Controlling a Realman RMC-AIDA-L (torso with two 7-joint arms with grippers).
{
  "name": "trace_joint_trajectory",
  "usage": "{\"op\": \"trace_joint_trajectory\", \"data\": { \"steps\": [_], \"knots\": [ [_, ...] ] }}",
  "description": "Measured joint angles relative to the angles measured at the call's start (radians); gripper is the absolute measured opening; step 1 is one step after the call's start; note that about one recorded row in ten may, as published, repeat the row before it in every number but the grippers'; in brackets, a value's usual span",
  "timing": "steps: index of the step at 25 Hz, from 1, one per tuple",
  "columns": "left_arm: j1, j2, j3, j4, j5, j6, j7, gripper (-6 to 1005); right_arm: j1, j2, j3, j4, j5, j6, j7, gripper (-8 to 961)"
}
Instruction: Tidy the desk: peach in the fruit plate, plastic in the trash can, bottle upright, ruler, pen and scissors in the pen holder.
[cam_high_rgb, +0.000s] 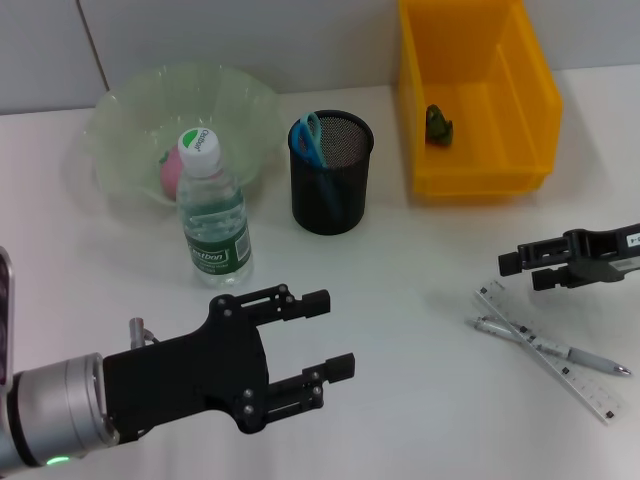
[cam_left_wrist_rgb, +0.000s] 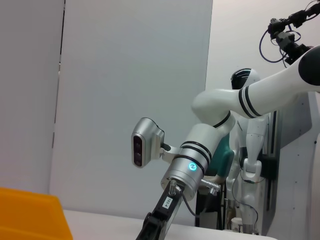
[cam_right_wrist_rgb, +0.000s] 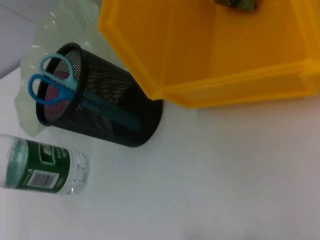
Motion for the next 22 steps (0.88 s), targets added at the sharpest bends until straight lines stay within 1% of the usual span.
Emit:
{"op": "trace_joint_trajectory", "data": {
  "steps": [3, 4, 7, 9, 10, 11, 12, 14, 22],
  "knots": [
    [0.000, 0.000, 0.000, 0.000, 0.000, 0.005, 0.000, 722, -0.004, 0.001, 0.018, 0.000, 0.001, -0.002, -0.001, 804],
    [0.000, 0.000, 0.000, 0.000, 0.000, 0.006, 0.000, 723, -0.009, 0.001, 0.046, 0.001, 0.002, -0.007, -0.002, 804],
    [0.000, 0.000, -0.002, 0.000, 0.000, 0.007, 0.000, 725, -0.017, 0.001, 0.069, 0.002, 0.006, -0.009, -0.004, 804],
    [0.000, 0.000, -0.002, 0.000, 0.000, 0.007, 0.000, 726, -0.035, -0.003, 0.089, 0.007, 0.038, -0.011, -0.008, 804],
    [0.000, 0.000, -0.002, 0.000, 0.000, 0.007, 0.000, 726, -0.035, -0.003, 0.089, 0.007, 0.038, -0.011, -0.008, 804],
    [-0.002, 0.000, -0.002, 0.000, 0.000, 0.007, 0.000, 727, -0.043, -0.012, 0.089, 0.020, 0.063, -0.012, -0.012, 804],
    [-0.002, 0.000, -0.002, 0.000, 0.000, 0.007, 0.000, 727, -0.043, -0.012, 0.089, 0.020, 0.063, -0.012, -0.012, 804],
    [-0.002, 0.000, -0.002, 0.000, 0.000, 0.007, 0.000, 729, -0.046, -0.026, 0.086, 0.040, 0.075, -0.013, -0.014, 804],
    [-0.002, 0.001, -0.005, 0.000, 0.000, 0.007, 0.001, 733, -0.039, -0.029, 0.061, 0.044, 0.071, -0.010, -0.014, 804]
  ]
}}
